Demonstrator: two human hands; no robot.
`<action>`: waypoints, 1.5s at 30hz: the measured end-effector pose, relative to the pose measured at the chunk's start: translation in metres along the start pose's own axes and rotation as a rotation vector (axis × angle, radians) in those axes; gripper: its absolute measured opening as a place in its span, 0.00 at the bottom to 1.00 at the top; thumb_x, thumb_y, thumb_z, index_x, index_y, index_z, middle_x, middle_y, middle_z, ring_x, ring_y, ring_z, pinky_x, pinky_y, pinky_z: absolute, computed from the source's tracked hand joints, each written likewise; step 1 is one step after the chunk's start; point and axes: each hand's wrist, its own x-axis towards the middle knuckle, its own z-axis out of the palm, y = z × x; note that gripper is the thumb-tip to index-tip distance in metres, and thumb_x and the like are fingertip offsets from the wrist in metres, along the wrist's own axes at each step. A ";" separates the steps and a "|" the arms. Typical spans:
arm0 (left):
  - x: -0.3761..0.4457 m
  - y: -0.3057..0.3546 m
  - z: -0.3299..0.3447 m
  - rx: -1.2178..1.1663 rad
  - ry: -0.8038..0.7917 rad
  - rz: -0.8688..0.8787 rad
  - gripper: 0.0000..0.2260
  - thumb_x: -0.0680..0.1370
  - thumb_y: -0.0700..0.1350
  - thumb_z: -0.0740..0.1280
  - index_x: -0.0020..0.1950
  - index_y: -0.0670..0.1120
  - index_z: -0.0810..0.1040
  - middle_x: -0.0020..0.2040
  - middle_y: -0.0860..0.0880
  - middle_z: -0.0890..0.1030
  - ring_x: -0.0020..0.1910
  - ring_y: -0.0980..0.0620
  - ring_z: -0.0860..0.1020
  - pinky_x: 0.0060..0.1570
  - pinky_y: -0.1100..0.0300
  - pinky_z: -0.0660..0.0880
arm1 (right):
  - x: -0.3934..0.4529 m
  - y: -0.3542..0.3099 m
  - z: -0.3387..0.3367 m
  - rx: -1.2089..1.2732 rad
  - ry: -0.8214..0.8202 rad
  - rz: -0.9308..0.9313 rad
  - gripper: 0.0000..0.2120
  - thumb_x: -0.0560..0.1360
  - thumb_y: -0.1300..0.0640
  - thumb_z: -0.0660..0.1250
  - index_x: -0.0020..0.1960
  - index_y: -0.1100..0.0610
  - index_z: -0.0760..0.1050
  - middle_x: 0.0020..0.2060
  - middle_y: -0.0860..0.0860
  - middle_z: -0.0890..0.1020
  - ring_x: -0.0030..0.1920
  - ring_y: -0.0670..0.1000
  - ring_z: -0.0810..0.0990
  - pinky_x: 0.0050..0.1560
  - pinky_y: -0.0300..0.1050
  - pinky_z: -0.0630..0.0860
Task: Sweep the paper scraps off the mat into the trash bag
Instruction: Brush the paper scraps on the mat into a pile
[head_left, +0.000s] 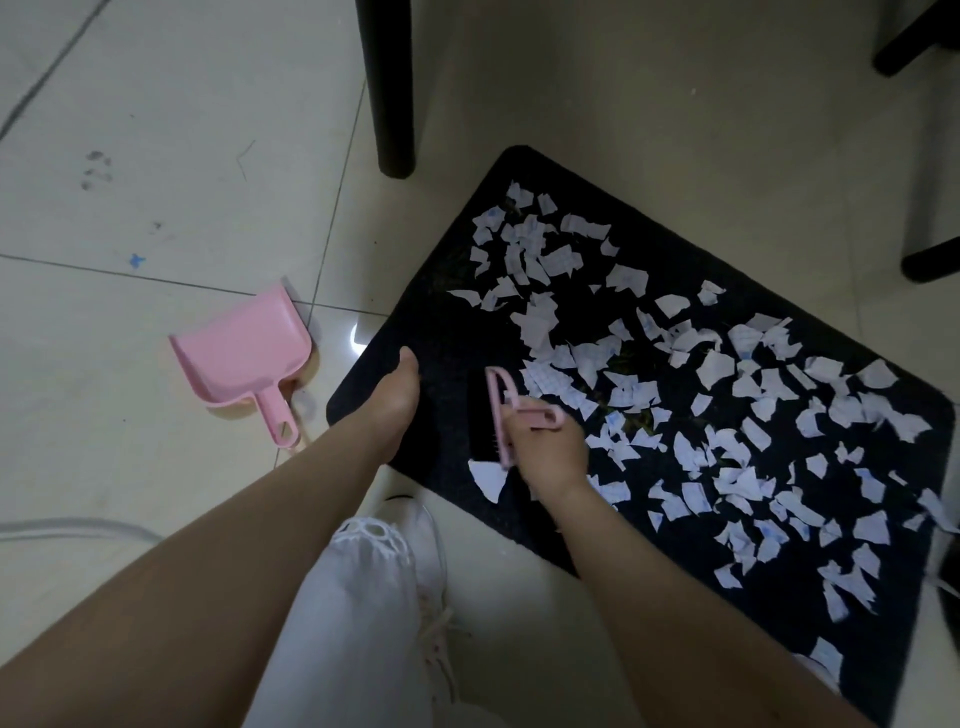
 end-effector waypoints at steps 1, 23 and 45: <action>0.001 0.000 0.001 0.005 -0.004 0.005 0.30 0.82 0.60 0.44 0.74 0.43 0.65 0.72 0.43 0.69 0.71 0.44 0.67 0.67 0.51 0.61 | 0.004 0.000 -0.010 -0.028 0.027 -0.023 0.10 0.76 0.49 0.65 0.36 0.42 0.73 0.36 0.48 0.81 0.39 0.50 0.81 0.43 0.46 0.79; -0.014 -0.001 0.032 0.071 -0.108 -0.053 0.29 0.82 0.60 0.44 0.76 0.44 0.62 0.75 0.44 0.64 0.74 0.45 0.63 0.72 0.49 0.56 | -0.003 0.026 -0.033 0.026 0.013 0.099 0.08 0.76 0.49 0.66 0.47 0.52 0.80 0.35 0.47 0.82 0.33 0.45 0.78 0.31 0.35 0.69; 0.055 -0.009 0.057 0.234 0.156 -0.042 0.32 0.81 0.61 0.41 0.77 0.40 0.57 0.75 0.39 0.62 0.73 0.40 0.63 0.74 0.45 0.56 | 0.006 0.030 -0.049 0.110 0.089 0.104 0.08 0.74 0.51 0.69 0.36 0.48 0.76 0.34 0.49 0.82 0.39 0.51 0.82 0.43 0.47 0.79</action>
